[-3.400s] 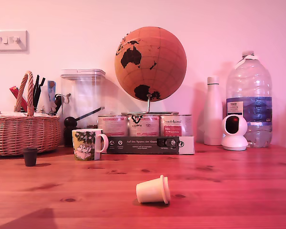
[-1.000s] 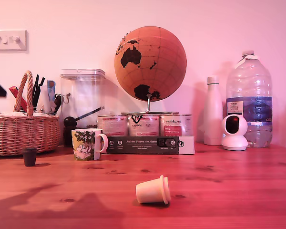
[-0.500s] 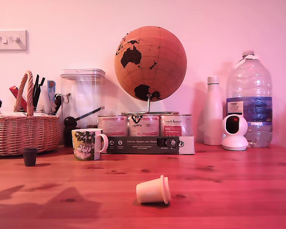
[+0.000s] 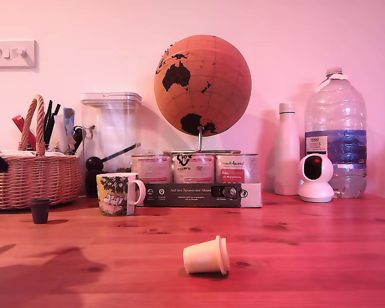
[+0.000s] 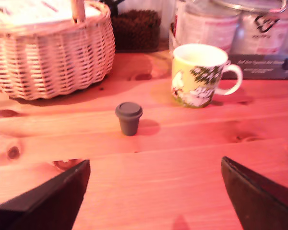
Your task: Pick up the coffee capsules on the table and drop them inside the coffee cup
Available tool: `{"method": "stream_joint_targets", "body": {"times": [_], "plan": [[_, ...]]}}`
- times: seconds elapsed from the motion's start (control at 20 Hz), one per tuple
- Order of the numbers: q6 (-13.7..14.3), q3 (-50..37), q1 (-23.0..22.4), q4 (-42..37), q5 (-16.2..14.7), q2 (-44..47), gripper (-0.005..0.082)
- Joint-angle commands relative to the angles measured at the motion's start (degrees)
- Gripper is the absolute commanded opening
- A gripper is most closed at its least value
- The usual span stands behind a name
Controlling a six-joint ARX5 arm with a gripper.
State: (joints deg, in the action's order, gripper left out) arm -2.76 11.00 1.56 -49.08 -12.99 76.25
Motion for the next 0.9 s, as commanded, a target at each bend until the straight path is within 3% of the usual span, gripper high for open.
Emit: {"method": "stream_joint_targets", "body": {"times": [0.0, 0.4, 0.85], "plan": [[0.22, -0.59, 0.2, -3.45, -0.09, 3.15, 0.0785], [-0.09, 0.0, 0.2, -18.14, -0.07, 17.31, 0.0785], [-0.22, 6.64, 0.2, -22.99, -0.31, 29.31, 0.0785]]}}
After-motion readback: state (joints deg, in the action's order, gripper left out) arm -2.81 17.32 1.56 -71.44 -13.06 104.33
